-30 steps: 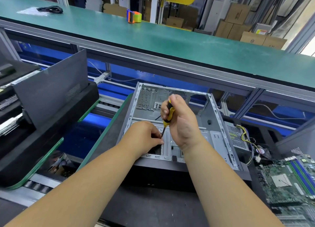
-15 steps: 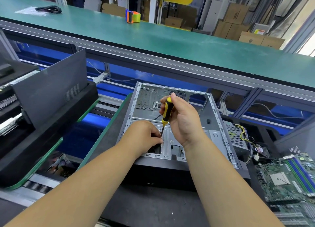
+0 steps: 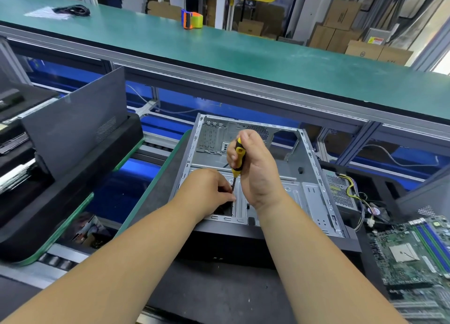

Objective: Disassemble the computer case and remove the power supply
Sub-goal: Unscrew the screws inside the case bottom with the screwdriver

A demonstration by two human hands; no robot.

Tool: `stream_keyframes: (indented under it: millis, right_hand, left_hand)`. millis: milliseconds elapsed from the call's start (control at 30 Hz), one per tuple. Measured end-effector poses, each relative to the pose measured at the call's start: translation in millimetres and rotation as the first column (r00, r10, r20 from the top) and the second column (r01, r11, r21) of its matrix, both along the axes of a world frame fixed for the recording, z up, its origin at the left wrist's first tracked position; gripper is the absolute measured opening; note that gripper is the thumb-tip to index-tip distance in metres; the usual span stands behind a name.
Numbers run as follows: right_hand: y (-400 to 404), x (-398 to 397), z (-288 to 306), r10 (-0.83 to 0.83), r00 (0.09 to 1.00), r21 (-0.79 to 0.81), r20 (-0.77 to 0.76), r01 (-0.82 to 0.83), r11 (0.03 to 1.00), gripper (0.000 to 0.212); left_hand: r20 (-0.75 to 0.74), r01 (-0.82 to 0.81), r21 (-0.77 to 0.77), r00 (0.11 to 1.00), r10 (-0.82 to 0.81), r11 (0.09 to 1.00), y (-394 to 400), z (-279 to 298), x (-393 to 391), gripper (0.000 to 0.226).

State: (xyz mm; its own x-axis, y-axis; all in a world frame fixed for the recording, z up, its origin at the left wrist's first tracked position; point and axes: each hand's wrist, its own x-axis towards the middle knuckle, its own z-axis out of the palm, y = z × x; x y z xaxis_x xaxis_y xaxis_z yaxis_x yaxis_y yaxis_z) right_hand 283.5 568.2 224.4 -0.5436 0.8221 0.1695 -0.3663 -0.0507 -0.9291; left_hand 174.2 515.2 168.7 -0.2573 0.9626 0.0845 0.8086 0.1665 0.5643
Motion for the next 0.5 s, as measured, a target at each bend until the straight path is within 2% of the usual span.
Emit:
stream_keyframes:
  millis: [133,300,500]
  right_hand:
    - [1,8,5,0.01,0.998,0.009,0.067,-0.011,1.0,0.016]
    - [3,14,11,-0.082,0.989,-0.036,0.12,0.087,0.996,0.025]
    - [2,8,8,-0.077,0.997,-0.12,0.024,0.08,0.99,0.04]
  left_hand:
    - [0.012,0.014,-0.001,1.0,-0.014,1.0,0,-1,-1,0.014]
    - [-0.002,0.044,0.02,0.999,-0.044,0.999,-2,0,-1,0.017]
    - [-0.018,0.041,0.0,0.999,-0.041,0.999,-2,1,0,0.017]
